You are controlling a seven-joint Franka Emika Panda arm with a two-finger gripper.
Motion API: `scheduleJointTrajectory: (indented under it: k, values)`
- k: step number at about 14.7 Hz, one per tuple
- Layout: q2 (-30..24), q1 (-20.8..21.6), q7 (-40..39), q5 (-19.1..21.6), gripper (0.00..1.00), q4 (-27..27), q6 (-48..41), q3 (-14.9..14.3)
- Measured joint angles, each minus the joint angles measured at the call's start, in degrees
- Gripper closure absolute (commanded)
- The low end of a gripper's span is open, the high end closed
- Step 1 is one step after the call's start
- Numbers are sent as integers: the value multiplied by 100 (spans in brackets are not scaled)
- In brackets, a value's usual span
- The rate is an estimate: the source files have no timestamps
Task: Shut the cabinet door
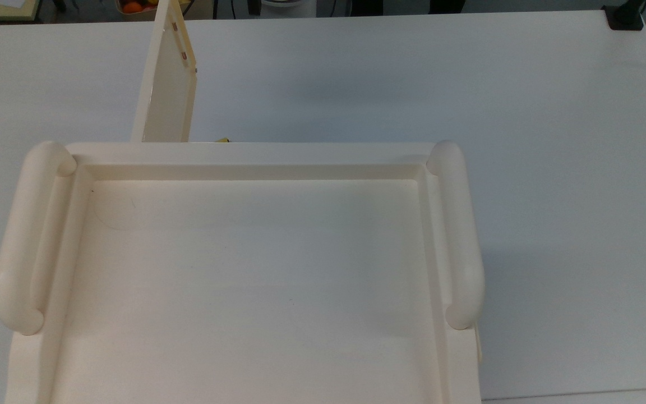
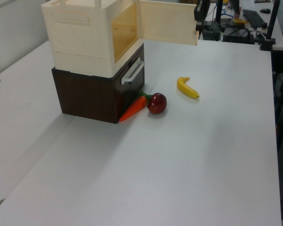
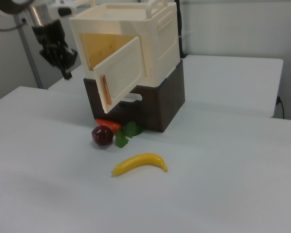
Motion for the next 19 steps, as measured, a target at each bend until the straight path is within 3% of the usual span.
scheduleJointTrajectory:
  k: [2,6,13,16,19]
  values:
    - [-50,-42,2,0,100,490,-33,-31]
    - [-63,-396,0,5,100,872,196,-209]
    - [373,-1373,-187,645,100,834,836,-352]
    - [580,-1408,-189,829,100,751,1150,-349]
    - [614,-1358,-189,1261,100,736,1172,-334]
